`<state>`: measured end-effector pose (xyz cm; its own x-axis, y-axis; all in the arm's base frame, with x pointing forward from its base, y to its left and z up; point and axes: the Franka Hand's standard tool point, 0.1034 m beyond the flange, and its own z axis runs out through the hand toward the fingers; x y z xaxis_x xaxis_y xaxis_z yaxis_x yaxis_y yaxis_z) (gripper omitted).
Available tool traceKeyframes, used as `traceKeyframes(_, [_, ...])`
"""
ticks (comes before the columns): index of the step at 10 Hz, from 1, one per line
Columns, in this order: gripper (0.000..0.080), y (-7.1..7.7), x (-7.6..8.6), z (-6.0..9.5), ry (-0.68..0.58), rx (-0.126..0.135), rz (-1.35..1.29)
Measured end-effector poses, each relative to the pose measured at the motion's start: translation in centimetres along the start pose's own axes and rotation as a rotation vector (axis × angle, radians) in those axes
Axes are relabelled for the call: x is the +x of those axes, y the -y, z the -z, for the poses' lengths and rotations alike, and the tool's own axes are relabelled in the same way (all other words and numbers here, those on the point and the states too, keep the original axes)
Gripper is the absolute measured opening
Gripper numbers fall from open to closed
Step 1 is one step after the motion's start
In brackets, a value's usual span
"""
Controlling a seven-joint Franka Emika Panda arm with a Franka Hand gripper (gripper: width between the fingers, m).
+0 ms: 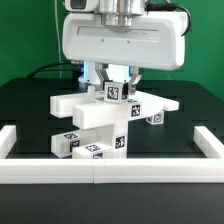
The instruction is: Assemble chair
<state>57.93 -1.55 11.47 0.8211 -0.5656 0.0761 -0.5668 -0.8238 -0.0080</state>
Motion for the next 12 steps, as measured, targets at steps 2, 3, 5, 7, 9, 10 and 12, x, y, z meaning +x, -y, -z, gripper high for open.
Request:
traceKeyframes(2, [0.0296,0.0,0.01,0.0,0.0,-0.001,0.014])
traceKeyframes(3, [0.0507,0.04,0.04,0.04,-0.001,-0.001,0.068])
traceKeyframes(5, [0.0604,-0.07,0.13,0.05,-0.002,-0.002,0.16])
traceKeyframes(7, [0.0647,-0.15,0.16,0.03,-0.001,-0.002,0.315])
traceKeyframes(9, [0.0649,-0.1,0.14,0.03,-0.002,-0.002,0.493])
traceKeyframes(10, [0.0649,-0.09,0.13,0.03,-0.002,-0.002,0.539])
traceKeyframes(12, [0.0649,-0.1,0.13,0.03,-0.002,-0.003,0.707])
